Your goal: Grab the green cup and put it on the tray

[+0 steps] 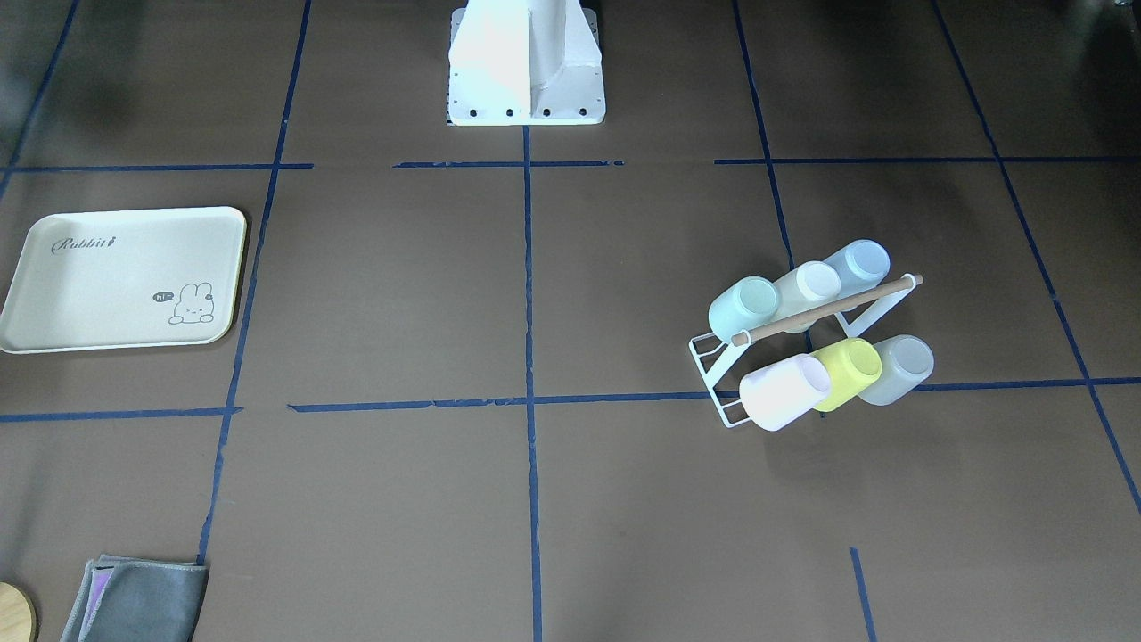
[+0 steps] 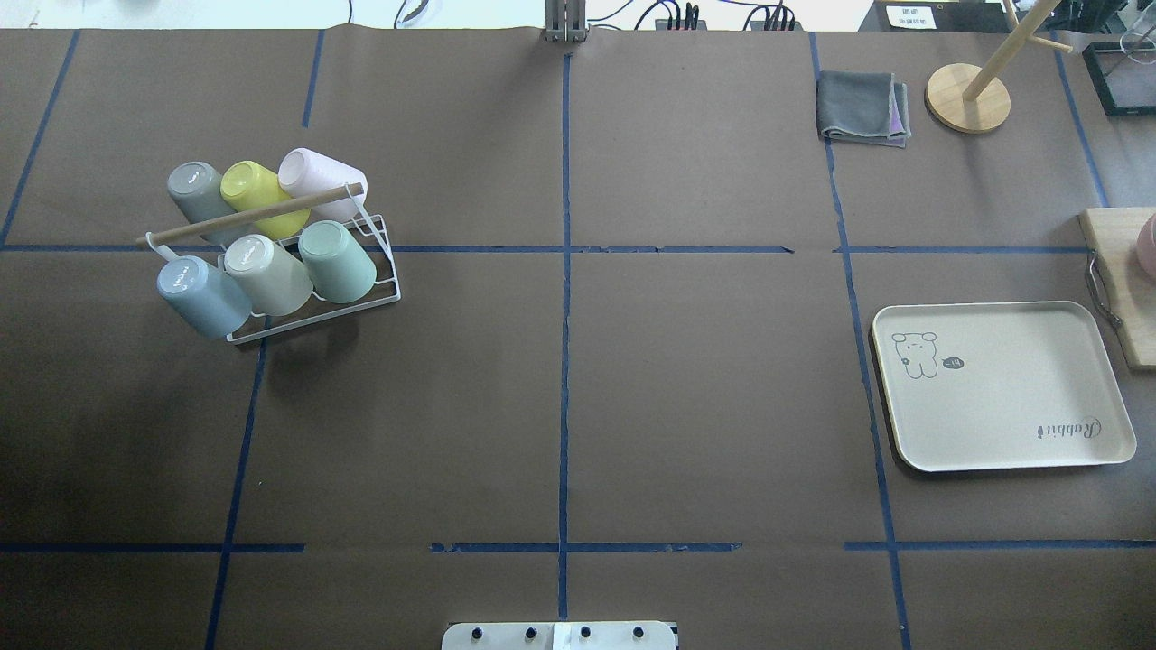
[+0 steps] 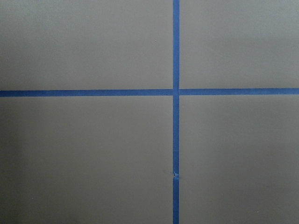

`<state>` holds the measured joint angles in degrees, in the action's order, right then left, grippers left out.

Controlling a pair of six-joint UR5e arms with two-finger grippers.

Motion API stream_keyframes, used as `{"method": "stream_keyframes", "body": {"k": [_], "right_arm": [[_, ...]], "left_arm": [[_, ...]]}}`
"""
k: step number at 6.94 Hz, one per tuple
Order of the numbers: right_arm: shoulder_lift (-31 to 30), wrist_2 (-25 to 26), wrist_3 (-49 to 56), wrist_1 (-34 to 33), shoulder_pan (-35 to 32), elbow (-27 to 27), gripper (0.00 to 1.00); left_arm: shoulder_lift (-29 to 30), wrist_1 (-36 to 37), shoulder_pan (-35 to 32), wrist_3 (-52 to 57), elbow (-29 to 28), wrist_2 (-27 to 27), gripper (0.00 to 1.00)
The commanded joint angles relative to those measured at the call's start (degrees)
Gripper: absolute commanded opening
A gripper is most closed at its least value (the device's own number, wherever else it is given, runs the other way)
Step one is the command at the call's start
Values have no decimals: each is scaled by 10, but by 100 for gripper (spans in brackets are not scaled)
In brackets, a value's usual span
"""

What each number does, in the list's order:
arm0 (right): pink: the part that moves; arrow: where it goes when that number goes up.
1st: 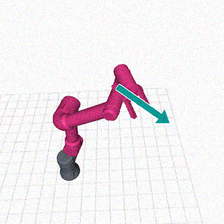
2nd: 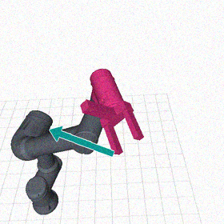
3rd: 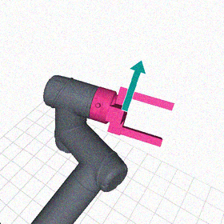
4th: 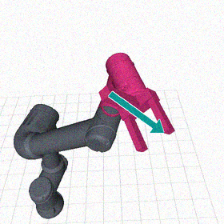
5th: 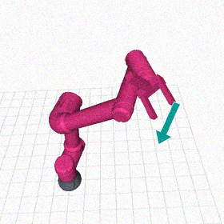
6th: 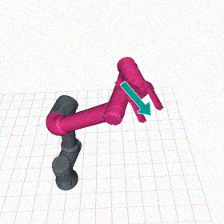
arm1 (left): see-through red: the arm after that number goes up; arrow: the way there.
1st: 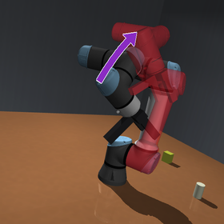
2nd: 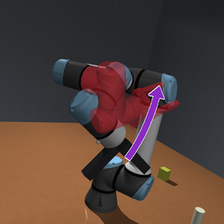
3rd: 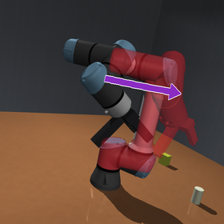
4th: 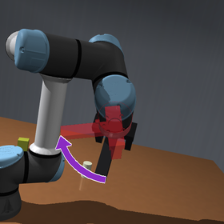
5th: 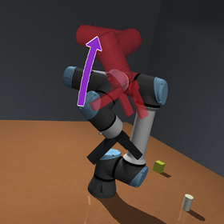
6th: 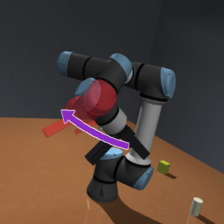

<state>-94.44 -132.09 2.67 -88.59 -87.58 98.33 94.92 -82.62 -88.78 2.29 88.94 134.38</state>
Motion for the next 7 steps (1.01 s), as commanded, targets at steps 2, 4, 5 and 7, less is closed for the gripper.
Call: {"method": "stream_keyframes", "body": {"k": [2,4,5,7], "right_arm": [[0,2,-1,1,2,-2,100],[-1,-8,2,1,4,2,100],[-2,-16,3,1,5,0,100],[-2,-19,-1,2,13,1,100]], "left_arm": [[-5,-10,10,0,2,-2,100],[-5,-10,10,-1,2,-2,100],[-5,-10,10,-1,2,-1,100],[-6,-10,10,0,3,-1,100]]}}
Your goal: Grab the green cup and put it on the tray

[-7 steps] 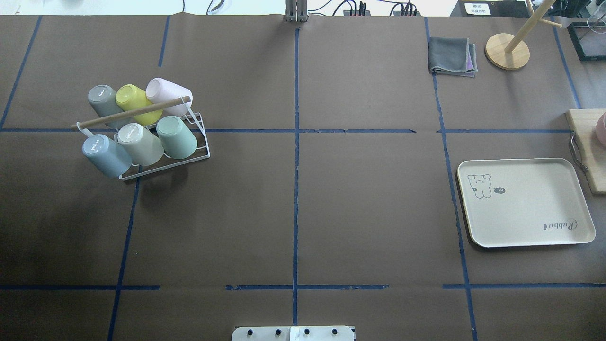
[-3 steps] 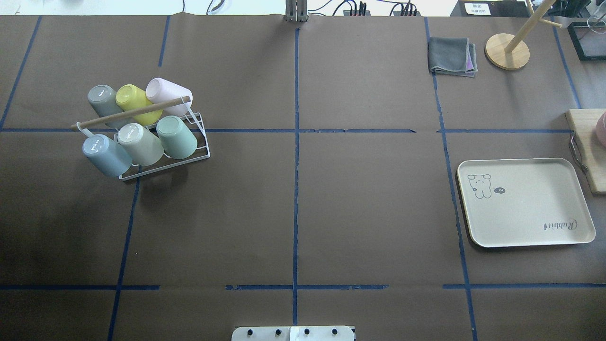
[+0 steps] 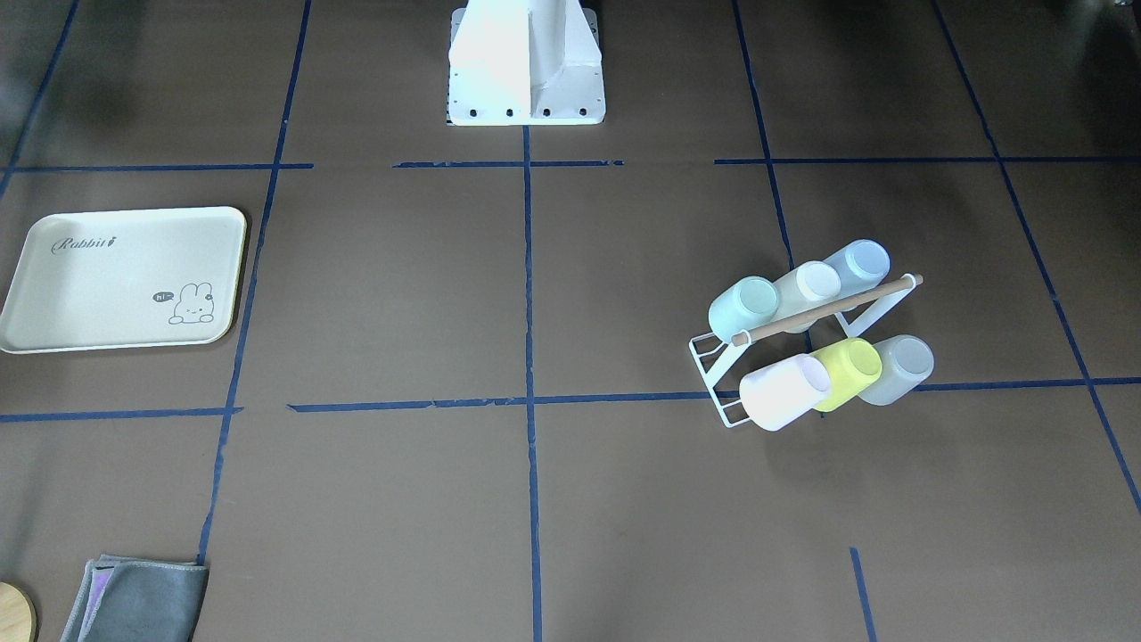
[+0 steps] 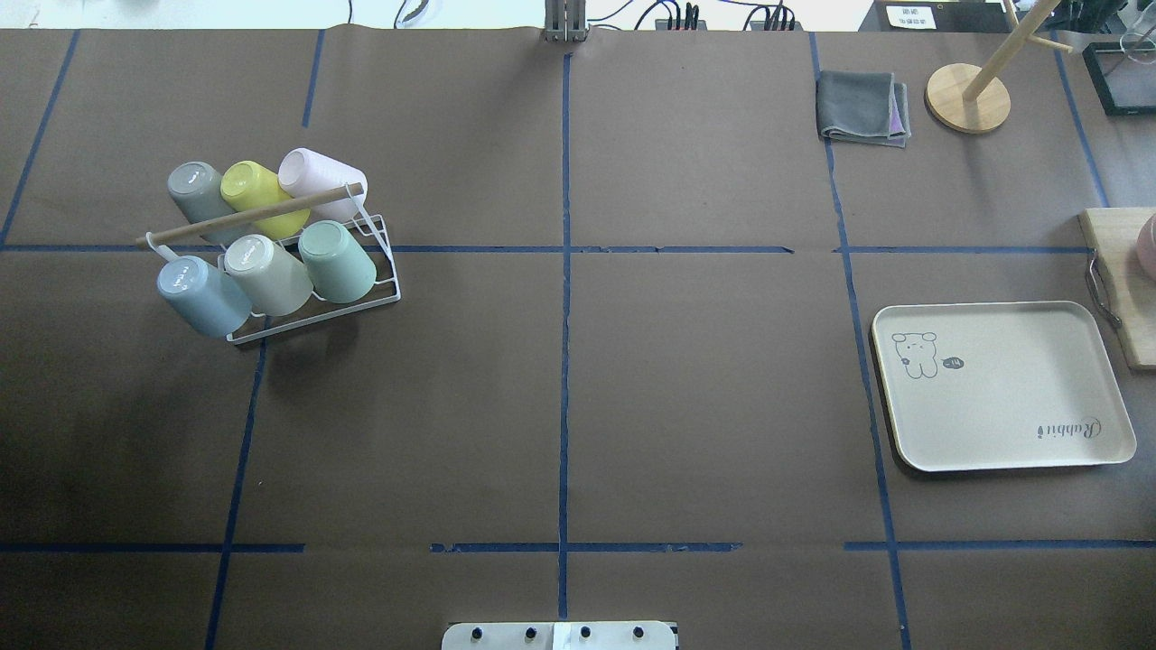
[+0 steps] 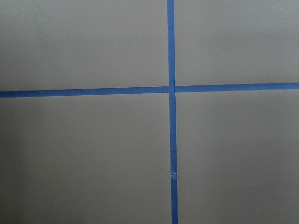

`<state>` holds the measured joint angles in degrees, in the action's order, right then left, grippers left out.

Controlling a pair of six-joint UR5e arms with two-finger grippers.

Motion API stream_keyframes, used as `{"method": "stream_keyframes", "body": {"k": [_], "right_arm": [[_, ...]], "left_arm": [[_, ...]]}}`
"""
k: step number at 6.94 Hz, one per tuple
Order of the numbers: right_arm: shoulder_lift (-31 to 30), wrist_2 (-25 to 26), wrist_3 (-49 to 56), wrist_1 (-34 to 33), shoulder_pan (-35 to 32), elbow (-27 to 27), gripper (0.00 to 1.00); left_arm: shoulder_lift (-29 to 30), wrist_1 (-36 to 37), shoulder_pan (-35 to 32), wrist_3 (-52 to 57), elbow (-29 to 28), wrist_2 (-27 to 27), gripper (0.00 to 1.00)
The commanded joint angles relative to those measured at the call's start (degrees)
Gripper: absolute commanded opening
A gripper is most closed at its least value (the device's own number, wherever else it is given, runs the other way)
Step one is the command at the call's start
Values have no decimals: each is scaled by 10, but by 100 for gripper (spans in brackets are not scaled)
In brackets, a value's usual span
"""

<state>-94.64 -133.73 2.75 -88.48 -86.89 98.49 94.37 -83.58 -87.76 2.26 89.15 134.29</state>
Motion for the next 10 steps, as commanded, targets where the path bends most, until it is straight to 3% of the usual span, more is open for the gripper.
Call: {"method": "stream_keyframes", "body": {"k": [1,5,6,8,10], "right_arm": [[0,-3,-1,2,13,0,100],[-5,-20,-44,2,50,2,100],[-16,-46,-102,45,71,1,99],[-48,-22,-269,207,136,-6,99],[-67,12,-290,251,170,-39,97]], "left_arm": [[0,0,0,-1,0,1,100],[2,-2,1,1,1,5,100],[2,-6,1,1,1,5,100],[2,-13,1,-1,1,5,100],[5,-12,2,-1,1,5,100]]}}
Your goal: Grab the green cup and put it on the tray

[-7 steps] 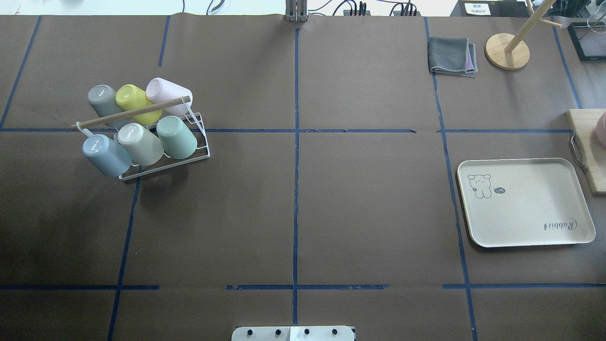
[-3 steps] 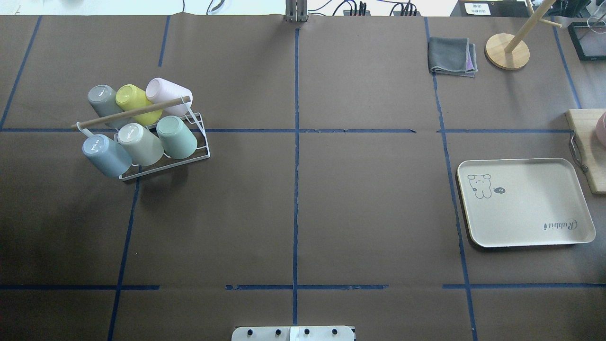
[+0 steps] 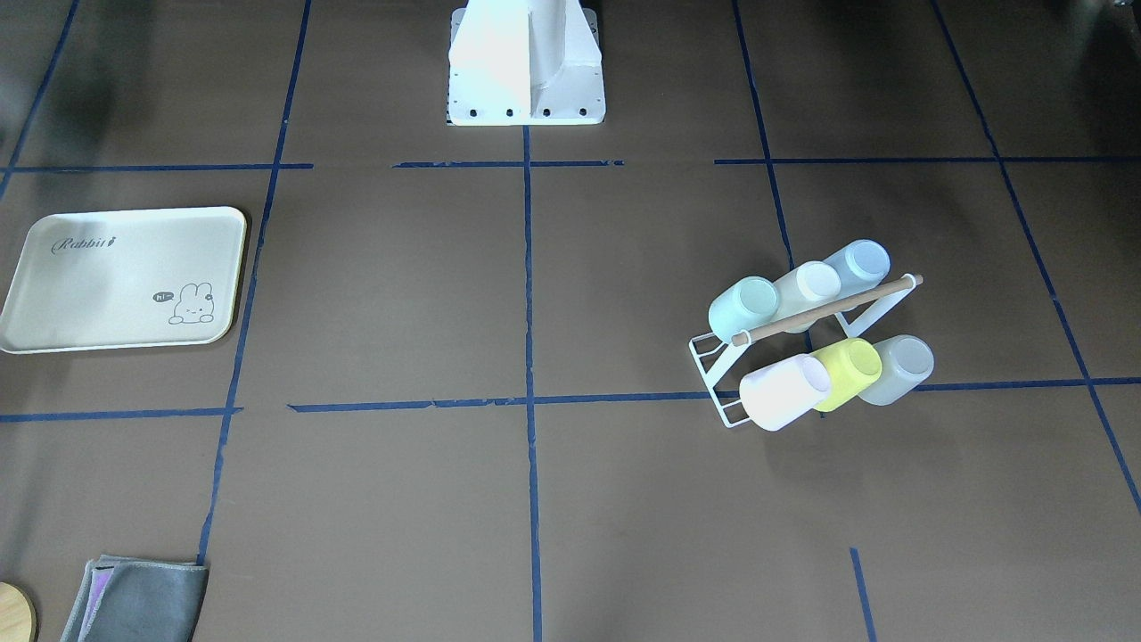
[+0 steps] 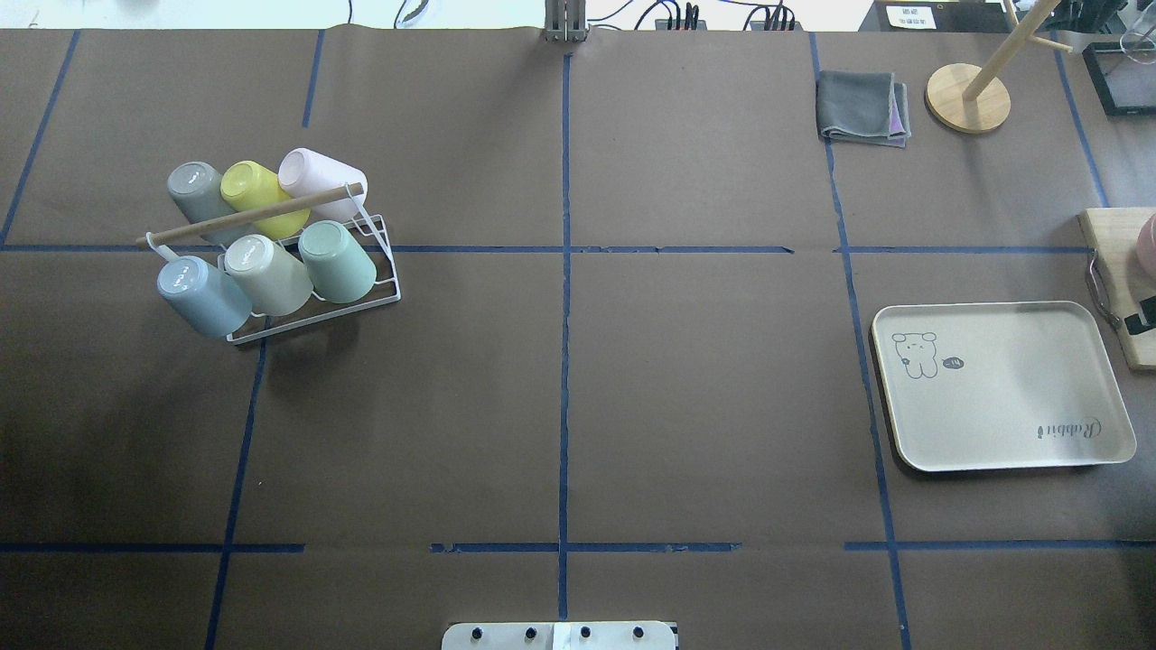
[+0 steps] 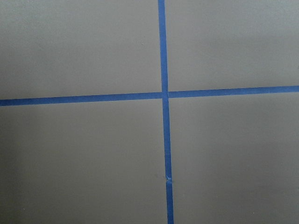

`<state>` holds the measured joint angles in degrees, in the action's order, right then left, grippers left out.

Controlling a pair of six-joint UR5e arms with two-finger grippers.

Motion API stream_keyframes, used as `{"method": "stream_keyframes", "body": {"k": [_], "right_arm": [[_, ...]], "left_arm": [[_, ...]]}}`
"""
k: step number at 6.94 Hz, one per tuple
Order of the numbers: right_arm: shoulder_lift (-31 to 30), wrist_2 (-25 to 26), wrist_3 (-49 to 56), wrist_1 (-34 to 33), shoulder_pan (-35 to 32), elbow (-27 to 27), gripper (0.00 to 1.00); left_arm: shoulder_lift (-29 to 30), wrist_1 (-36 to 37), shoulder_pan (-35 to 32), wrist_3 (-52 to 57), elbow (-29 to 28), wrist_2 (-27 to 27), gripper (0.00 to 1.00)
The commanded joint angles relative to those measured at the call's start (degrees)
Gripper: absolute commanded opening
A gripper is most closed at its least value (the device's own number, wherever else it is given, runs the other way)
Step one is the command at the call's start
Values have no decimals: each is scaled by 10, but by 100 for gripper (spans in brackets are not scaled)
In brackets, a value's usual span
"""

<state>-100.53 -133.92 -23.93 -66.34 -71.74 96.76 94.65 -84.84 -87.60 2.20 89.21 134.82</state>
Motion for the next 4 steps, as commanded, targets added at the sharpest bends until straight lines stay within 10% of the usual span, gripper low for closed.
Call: {"method": "stream_keyframes", "body": {"k": [1,4], "right_arm": [[-7,16,-58,32,37,-23,95],[4,24,-79,40,68,-62,90]], "left_arm": [[4,0,1,-5,-1,0,100],[4,-1,3,-5,0,1,100]]}}
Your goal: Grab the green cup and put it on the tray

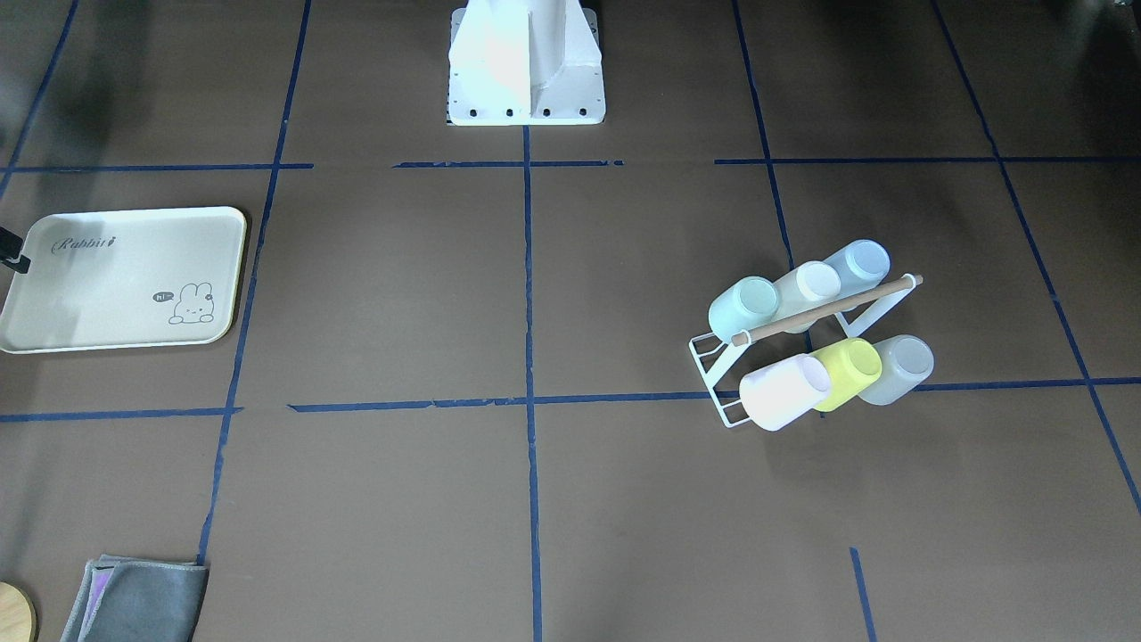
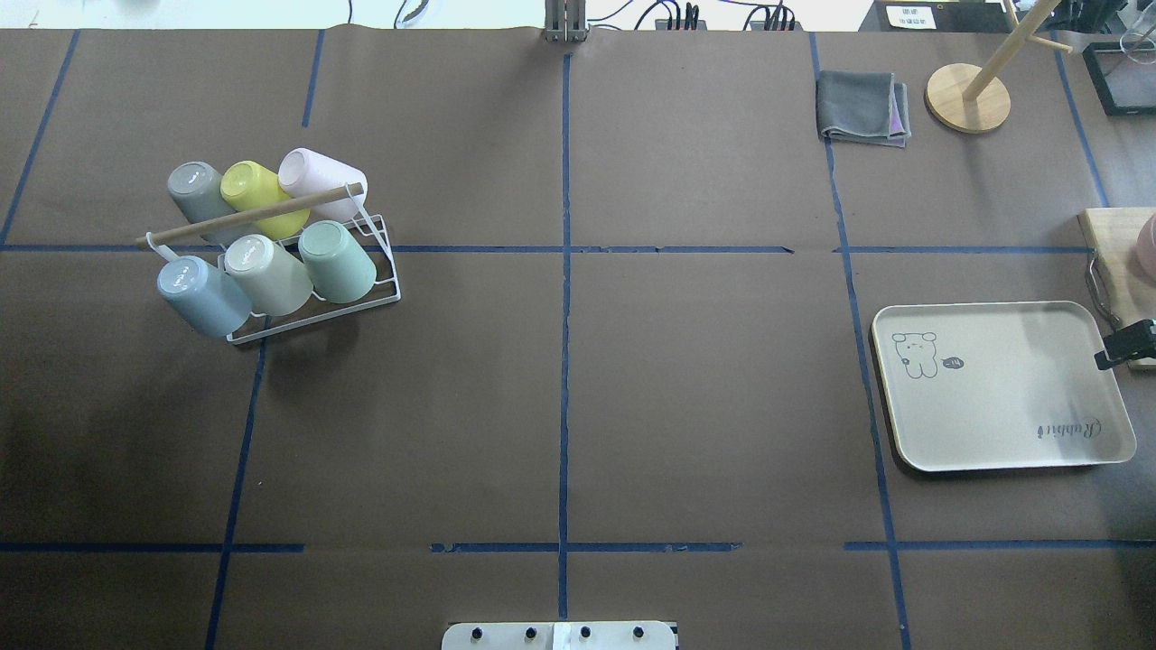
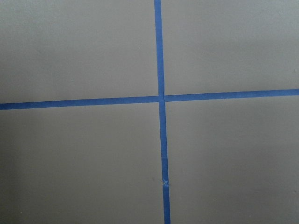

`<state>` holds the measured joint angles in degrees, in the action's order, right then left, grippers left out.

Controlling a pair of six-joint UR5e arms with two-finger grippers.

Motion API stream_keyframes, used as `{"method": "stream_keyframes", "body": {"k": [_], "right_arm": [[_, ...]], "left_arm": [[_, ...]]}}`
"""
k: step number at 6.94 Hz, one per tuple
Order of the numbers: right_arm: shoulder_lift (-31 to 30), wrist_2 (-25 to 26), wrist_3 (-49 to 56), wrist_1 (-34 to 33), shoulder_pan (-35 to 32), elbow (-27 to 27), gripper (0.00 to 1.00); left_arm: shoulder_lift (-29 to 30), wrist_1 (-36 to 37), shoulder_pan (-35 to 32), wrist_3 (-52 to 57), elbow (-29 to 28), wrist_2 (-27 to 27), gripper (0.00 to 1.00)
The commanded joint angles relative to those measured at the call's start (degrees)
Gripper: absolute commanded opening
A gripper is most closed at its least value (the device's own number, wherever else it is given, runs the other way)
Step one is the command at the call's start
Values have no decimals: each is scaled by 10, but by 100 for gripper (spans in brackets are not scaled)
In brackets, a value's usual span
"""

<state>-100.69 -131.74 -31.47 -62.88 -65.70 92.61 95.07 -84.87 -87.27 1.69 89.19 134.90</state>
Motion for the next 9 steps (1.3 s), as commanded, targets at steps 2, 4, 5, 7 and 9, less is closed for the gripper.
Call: {"method": "stream_keyframes", "body": {"k": [2,4,5,7,9], "right_arm": [[10,2,-4,14,13,-33,77],[13,3,-4,14,22,-43,74],[17,3,-3,14,25,-51,73],[25,1,-3,14,26,-62,49],[24,0,-3,14,25,-62,6]], "left_arm": [[1,0,0,0,0,-1,100],[1,0,0,0,-1,-1,100],[1,0,0,0,-1,-1,100],[1,0,0,0,-2,0,100],[1,1,0,0,-2,0,100]]}}
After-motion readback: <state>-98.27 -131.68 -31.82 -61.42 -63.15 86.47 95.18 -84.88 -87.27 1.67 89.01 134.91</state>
